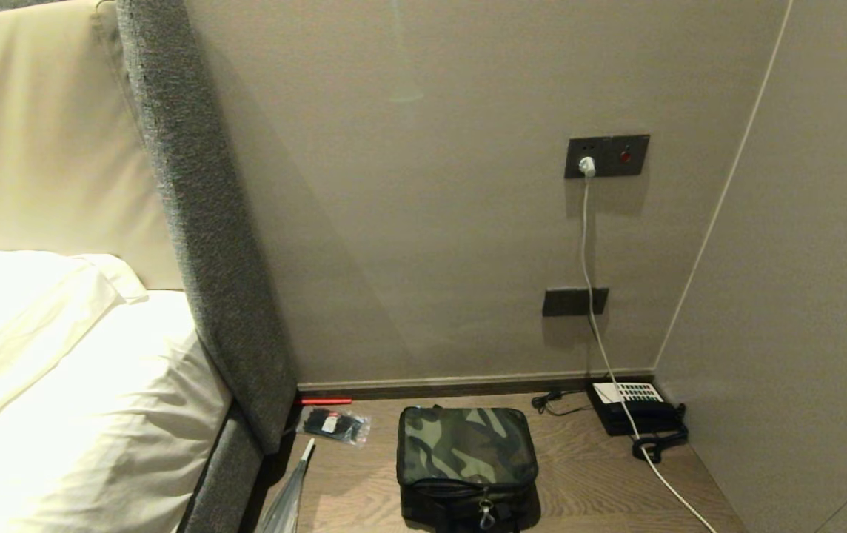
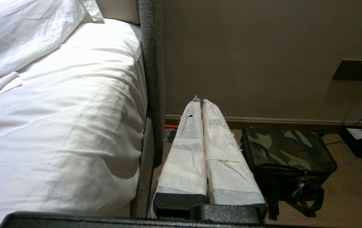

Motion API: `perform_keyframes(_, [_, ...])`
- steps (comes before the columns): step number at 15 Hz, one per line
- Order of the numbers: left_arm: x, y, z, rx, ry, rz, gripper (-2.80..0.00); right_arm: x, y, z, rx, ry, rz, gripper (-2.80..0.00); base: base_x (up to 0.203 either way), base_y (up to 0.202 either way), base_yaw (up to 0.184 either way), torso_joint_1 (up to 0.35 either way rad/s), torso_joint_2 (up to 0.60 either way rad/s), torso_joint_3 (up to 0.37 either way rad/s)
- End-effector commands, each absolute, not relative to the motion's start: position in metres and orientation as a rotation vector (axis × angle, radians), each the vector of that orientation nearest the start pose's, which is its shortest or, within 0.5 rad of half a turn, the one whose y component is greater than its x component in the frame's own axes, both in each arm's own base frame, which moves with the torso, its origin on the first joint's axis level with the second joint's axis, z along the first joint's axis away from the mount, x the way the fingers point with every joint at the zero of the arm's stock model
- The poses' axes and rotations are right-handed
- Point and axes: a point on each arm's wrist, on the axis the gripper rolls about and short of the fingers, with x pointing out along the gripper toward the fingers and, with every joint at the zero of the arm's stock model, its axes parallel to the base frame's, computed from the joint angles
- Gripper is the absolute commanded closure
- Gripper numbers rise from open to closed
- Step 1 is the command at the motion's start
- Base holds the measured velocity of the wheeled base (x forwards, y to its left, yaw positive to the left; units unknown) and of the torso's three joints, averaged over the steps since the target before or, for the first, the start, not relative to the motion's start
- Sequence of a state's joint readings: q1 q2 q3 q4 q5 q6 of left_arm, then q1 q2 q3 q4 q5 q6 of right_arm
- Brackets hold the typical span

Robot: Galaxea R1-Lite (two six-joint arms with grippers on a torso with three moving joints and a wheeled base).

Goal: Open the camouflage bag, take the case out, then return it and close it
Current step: Open the top of the storage box

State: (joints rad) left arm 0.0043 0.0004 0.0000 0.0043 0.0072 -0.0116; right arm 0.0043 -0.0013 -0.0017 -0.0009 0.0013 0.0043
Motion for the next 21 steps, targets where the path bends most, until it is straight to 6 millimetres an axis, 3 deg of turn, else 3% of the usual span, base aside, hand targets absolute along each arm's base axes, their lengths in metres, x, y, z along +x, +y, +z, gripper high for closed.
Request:
perform_keyframes(1, [-0.0226,0.0001,0.0742,-0.012,0.008,0.012,0.0,-0.0233,-0.0001,0.076,0.005,-0.008,0.006,0.0,0.0,0.0,0.0,0.0,0.0,0.0])
perform_keyframes(21, [-0.0226,0.0001,0.0743,-0.003,0.006,0.012,0.0,-0.0233,-0.0001,0.0756,-0.038,-0.005,0.006,0.0,0.0,0.0,0.0,0.0,0.0,-0.01])
